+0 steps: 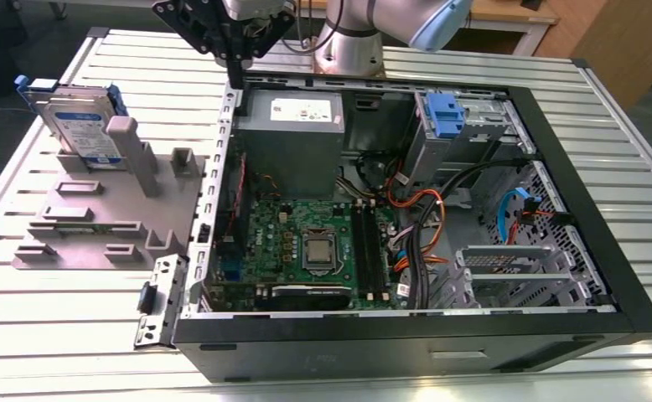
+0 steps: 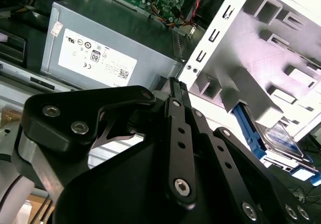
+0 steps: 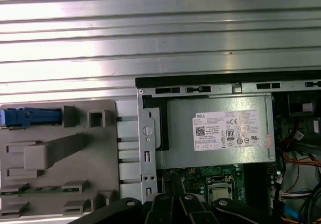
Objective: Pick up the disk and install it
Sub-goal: 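Reach for the disk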
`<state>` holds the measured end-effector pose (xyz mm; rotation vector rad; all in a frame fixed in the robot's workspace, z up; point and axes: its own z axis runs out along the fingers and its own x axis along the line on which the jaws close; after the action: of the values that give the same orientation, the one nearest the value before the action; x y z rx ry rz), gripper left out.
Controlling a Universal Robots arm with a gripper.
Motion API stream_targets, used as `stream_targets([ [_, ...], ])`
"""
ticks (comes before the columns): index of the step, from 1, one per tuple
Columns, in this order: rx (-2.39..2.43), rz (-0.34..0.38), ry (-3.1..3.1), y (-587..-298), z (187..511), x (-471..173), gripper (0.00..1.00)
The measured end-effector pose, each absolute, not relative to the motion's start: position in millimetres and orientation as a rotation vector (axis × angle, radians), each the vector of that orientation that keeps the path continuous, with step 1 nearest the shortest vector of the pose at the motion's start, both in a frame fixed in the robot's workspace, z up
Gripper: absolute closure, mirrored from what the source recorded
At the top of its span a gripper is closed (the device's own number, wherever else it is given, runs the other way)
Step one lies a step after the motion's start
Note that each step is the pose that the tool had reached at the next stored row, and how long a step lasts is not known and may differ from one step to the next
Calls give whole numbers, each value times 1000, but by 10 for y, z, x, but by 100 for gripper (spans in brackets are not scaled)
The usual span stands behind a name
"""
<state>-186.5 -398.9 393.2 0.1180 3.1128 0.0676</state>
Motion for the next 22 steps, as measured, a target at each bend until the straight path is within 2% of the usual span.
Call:
stream_targets([
  [22,118,68,3113,-3989,3932,-1914,89],
])
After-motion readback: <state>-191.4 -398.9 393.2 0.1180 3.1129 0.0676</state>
